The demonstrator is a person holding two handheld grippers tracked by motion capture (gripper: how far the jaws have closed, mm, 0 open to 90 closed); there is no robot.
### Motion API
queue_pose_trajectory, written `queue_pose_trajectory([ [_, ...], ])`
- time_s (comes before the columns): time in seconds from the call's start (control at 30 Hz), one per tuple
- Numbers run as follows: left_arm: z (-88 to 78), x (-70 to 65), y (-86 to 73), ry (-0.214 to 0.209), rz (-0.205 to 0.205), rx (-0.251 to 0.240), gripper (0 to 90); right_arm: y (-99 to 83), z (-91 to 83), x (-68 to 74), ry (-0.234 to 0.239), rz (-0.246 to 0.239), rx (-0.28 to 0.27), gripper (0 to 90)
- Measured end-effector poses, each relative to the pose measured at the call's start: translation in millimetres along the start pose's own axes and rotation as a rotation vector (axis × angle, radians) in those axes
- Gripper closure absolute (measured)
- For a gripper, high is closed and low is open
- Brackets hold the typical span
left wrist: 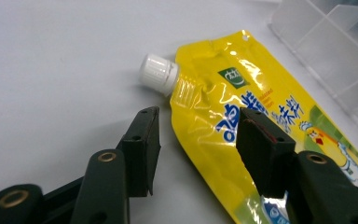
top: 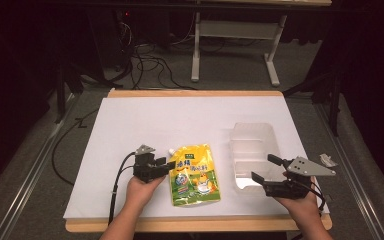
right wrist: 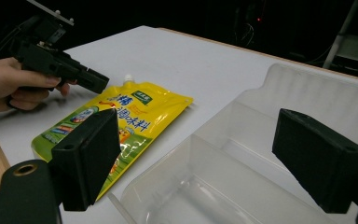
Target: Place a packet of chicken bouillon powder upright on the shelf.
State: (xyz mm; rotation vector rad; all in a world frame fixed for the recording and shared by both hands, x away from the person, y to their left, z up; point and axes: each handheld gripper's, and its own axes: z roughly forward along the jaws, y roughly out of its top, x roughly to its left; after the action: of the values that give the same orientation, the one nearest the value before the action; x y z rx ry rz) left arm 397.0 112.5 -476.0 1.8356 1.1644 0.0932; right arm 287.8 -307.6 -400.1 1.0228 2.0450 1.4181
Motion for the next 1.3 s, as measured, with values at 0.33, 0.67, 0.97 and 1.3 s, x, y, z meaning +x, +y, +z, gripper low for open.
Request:
queue_pose_trajectory([
  [0.33,13.0,15.7,3.3,-0.05,-0.111,-0.007,48.9,-0.1,0.4,-1.5,-0.007,0.002,0.001,15.3],
  [0.67,19.4,12.7,4.3,-0.078,-0.1,0.044,63.2,-1.7,2.2,-2.5,-0.009,0.012,0.008,15.4],
  [0.97,18.2,6.0,2.5,-0.024,-0.06,0.039,79.7,-2.3,2.3,-2.3,-0.008,0.011,0.009,15.6],
  [1.3,15.5,-6.5,1.4,0.024,0.0,0.004,88.2,-2.0,1.7,-1.9,-0.01,0.011,0.01,15.8],
])
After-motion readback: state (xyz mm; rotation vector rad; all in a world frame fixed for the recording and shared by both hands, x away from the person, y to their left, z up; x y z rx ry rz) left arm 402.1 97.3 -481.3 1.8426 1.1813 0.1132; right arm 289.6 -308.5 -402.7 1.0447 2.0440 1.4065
